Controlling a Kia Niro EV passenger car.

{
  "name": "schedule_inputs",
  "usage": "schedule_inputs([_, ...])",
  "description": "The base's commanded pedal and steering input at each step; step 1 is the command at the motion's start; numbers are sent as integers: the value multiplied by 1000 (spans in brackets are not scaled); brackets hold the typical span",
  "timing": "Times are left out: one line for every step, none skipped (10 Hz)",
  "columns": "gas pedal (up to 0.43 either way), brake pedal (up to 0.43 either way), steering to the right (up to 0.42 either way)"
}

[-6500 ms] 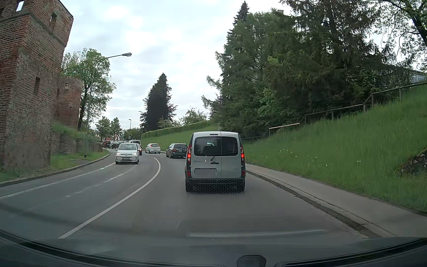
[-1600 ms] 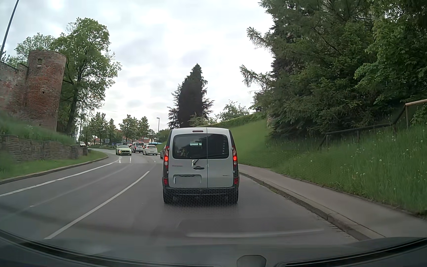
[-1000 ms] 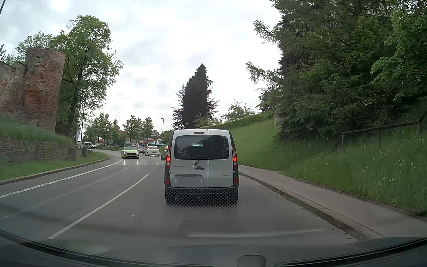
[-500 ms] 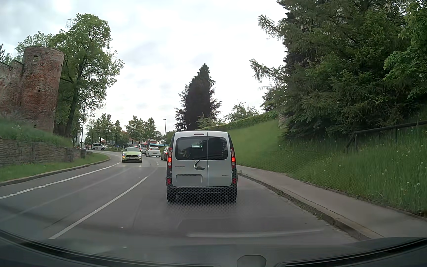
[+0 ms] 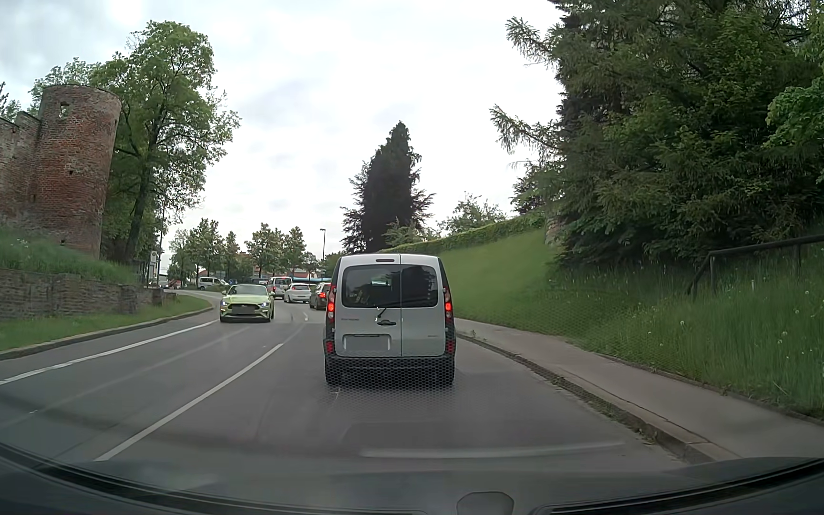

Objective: Follow the waypoints while adhering to traffic rules and regulations

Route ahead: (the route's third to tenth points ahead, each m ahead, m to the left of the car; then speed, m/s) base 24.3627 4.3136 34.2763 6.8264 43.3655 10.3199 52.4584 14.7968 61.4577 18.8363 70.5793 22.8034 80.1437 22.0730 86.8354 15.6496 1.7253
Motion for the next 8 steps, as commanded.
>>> schedule_inputs([79, 0, -50])
schedule_inputs([79, 0, -50])
schedule_inputs([79, 0, -50])
schedule_inputs([79, 0, -50])
schedule_inputs([79, 0, -50])
schedule_inputs([79, 0, -50])
schedule_inputs([98, 0, -50])
schedule_inputs([118, 0, -50])
